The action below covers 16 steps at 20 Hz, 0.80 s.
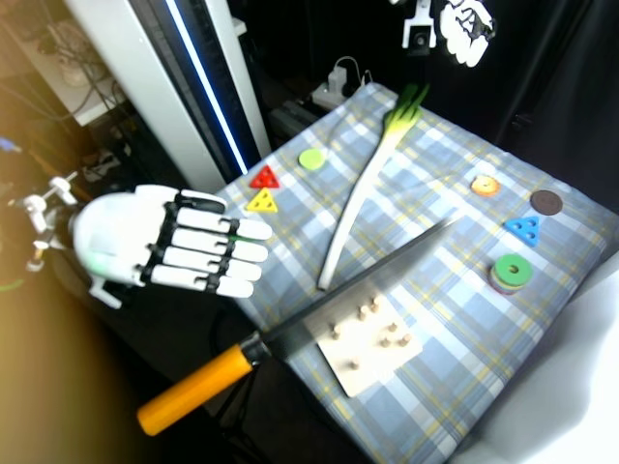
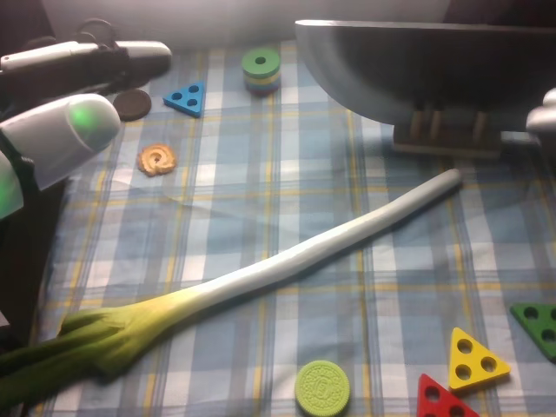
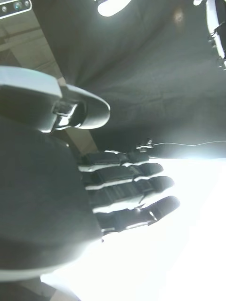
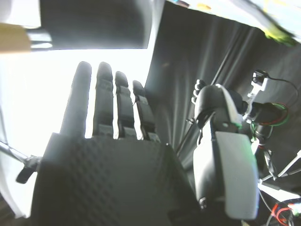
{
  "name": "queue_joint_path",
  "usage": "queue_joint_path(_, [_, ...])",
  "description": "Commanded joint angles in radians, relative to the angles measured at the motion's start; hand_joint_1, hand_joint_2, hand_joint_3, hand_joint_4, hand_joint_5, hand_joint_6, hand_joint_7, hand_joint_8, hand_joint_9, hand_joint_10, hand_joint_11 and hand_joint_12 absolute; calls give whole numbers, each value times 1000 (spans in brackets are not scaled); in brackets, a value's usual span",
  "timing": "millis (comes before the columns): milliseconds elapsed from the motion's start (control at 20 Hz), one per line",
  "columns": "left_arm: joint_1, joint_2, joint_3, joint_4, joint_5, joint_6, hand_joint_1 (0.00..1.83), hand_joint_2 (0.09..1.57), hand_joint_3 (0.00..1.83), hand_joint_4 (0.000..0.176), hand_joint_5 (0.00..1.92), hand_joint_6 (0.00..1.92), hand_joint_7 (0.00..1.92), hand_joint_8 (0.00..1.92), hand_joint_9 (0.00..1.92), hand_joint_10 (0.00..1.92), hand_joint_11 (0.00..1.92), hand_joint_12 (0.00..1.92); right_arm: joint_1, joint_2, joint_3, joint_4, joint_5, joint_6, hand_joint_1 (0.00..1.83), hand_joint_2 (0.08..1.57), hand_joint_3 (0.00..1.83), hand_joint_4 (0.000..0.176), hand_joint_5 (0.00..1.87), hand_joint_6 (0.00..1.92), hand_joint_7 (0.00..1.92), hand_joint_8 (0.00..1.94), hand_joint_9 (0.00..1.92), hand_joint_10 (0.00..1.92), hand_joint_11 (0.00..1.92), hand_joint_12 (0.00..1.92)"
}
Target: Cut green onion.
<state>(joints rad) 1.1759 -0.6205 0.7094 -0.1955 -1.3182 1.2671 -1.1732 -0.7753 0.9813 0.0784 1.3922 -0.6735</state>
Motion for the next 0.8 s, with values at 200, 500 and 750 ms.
queue_joint_path(200, [2, -2, 0, -14, -126, -8, 49, 1380, 0, 139, 580, 2, 481, 3, 422, 11, 0, 675, 35, 19, 9, 89, 244, -35, 808, 923, 0, 150, 184, 0, 95, 0, 92, 0, 76, 228])
queue_joint_path(500, [4, -2, -2, -14, -117, -10, 32, 1385, 2, 144, 547, 1, 481, 2, 391, 3, 0, 617, 94, 33, 81, 209, 141, -69, 1041, 836, 0, 176, 0, 0, 0, 0, 0, 0, 0, 0])
queue_joint_path(750, [4, -10, -1, -14, -105, -15, 88, 1403, 3, 112, 521, 1, 467, 2, 366, 4, 0, 431, 227, 30, 174, 204, -142, -111, 962, 856, 4, 176, 0, 0, 0, 0, 0, 0, 0, 0])
